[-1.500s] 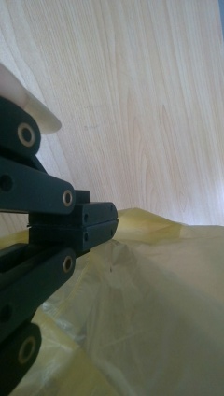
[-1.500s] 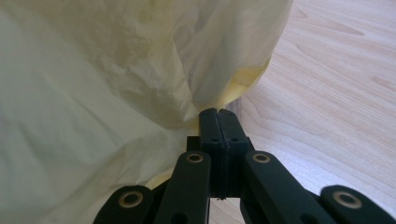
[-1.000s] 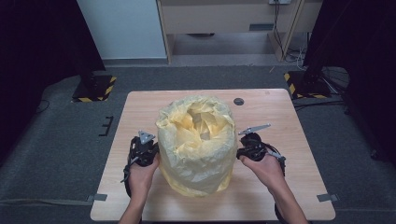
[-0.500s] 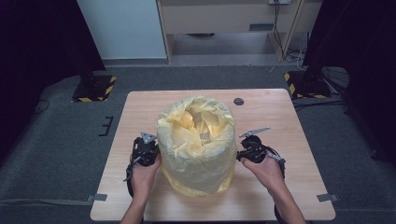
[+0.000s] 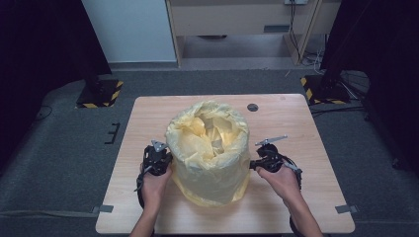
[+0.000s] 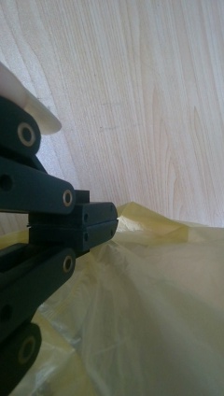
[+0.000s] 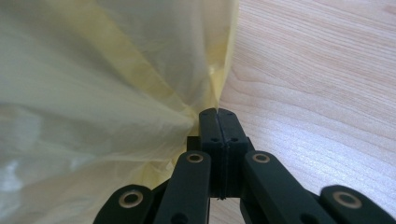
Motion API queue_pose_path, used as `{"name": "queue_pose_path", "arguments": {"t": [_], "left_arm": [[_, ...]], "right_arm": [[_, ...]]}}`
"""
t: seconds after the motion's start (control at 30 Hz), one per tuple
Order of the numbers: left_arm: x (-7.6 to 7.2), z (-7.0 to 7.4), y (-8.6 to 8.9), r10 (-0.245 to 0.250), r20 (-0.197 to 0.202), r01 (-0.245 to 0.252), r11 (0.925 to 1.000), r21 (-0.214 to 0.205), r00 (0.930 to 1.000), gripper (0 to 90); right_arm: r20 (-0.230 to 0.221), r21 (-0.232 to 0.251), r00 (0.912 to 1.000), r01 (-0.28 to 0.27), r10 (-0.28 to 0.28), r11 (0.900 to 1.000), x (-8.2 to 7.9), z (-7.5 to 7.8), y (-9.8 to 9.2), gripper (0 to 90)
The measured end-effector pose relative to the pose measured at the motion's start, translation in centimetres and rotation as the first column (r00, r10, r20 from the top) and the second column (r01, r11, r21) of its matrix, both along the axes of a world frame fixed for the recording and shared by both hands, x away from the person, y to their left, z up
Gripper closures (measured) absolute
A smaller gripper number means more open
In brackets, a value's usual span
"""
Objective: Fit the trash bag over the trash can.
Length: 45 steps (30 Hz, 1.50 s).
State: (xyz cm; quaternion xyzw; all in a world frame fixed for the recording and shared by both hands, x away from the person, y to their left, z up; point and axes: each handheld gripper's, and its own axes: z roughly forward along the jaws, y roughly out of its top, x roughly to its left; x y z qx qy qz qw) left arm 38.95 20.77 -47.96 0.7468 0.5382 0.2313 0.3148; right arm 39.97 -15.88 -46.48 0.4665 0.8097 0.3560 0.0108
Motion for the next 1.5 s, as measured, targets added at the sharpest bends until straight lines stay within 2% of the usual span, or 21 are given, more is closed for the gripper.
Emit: {"name": "queue_pose_path", "arguments": {"t": [0.57, 0.97, 1.13, 1.2, 1.27, 1.37, 1.5], "left_arm": [[0.3, -0.4, 0.6, 0.018, -0.019, -0.018, 0.9997, 0.015, 0.9997, 90.0], [0.3, -0.9, 0.7, 0.023, -0.022, -0.023, 0.9997, -0.005, 0.9995, 90.0], [0.0, -0.7, 0.9, 0.033, -0.003, -0.033, 0.9993, -0.018, 0.9994, 90.0], [-0.1, -0.6, 1.1, 0.048, 0.005, -0.048, 0.9984, -0.030, 0.9988, 83.8], [-0.3, -0.4, 1.3, 0.070, 0.021, -0.069, 0.9970, -0.036, 0.9974, 72.6], [-0.8, 0.0, 1.6, 0.093, 0.049, -0.090, 0.9947, -0.049, 0.9945, 61.0], [-1.6, 0.8, 2.2, 0.110, 0.083, -0.106, 0.9929, -0.054, 0.9904, 54.4]], "right_arm": [[-0.013, -0.021, 0.9996, 0.024, -0.024, 0.9995, 0.2, -1.1, -0.5, 90.0], [-0.023, -0.007, 0.9991, 0.035, -0.035, 0.9994, 0.1, -1.7, -1.1, 90.0], [-0.007, 0.004, 0.9993, 0.037, -0.037, 0.9993, -0.1, -1.6, -1.3, 90.0], [0.008, 0.019, 0.9990, 0.044, -0.044, 0.9989, -0.2, -1.4, -1.4, 88.4], [0.028, 0.024, 0.9985, 0.047, -0.048, 0.9986, -0.4, -1.1, -1.5, 81.2], [0.065, 0.036, 0.9963, 0.054, -0.056, 0.9979, -0.8, -0.6, -1.7, 73.5], [0.102, 0.049, 0.9927, 0.060, -0.065, 0.9970, -1.2, 0.0, -2.3, 57.6]]}}
